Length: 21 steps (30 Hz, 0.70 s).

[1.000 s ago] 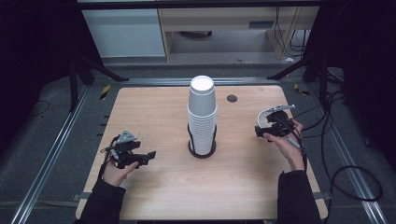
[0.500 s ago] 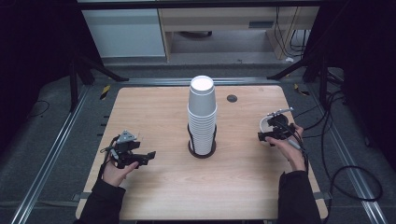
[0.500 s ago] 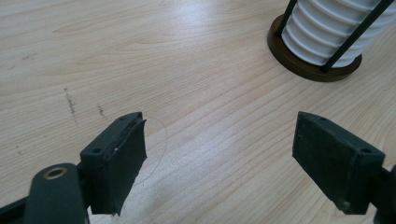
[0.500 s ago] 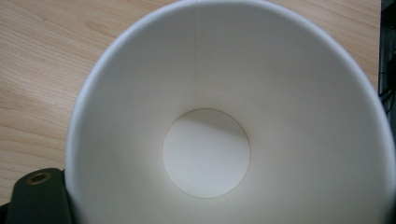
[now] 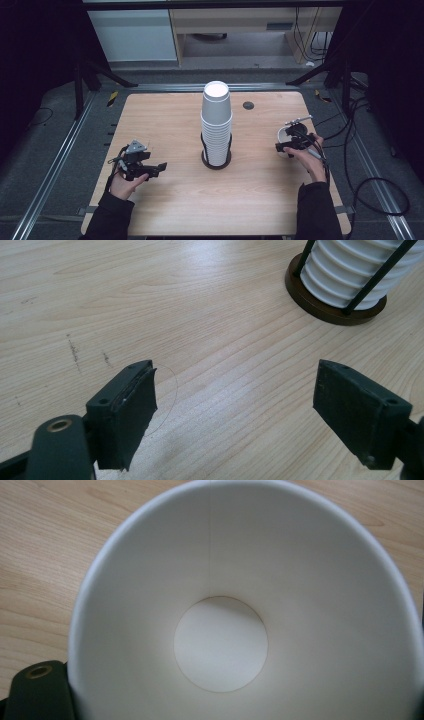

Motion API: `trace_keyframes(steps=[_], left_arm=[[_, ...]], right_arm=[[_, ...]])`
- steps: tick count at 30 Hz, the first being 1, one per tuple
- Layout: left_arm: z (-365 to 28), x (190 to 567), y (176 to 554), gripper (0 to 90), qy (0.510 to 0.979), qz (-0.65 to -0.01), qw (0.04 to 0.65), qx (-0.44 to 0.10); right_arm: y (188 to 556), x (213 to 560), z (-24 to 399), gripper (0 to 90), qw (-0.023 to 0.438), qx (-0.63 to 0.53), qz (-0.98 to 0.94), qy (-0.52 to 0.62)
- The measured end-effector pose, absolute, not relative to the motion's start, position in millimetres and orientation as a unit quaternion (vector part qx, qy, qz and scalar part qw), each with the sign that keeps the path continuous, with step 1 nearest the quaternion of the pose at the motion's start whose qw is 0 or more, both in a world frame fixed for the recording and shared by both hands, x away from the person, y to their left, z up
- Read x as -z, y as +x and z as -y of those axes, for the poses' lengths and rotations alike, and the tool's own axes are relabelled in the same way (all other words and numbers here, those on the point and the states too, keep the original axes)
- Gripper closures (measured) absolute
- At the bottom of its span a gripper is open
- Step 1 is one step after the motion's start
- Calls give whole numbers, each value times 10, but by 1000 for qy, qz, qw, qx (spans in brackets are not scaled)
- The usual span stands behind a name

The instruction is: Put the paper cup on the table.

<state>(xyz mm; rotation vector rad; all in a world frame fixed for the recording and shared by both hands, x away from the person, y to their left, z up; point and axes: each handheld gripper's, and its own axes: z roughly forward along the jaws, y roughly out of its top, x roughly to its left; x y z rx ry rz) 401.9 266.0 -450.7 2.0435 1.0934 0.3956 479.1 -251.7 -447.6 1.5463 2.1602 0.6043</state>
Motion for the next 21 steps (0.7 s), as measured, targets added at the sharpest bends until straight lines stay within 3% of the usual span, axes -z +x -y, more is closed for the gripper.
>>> trace_keyframes(steps=[7,14,21], left_arm=[[-2661,4511,4020,168,803,-429,384,-154],[-2660,4512,4018,167,804,-427,385,-153],[-2660,4512,4017,167,804,-427,385,-153]], right_arm=[[4812,4507,2507,103,206,-215,-777,555],[4815,4523,2528,30,186,-212,-778,562],[4727,4531,2568,30,180,-219,-774,566]])
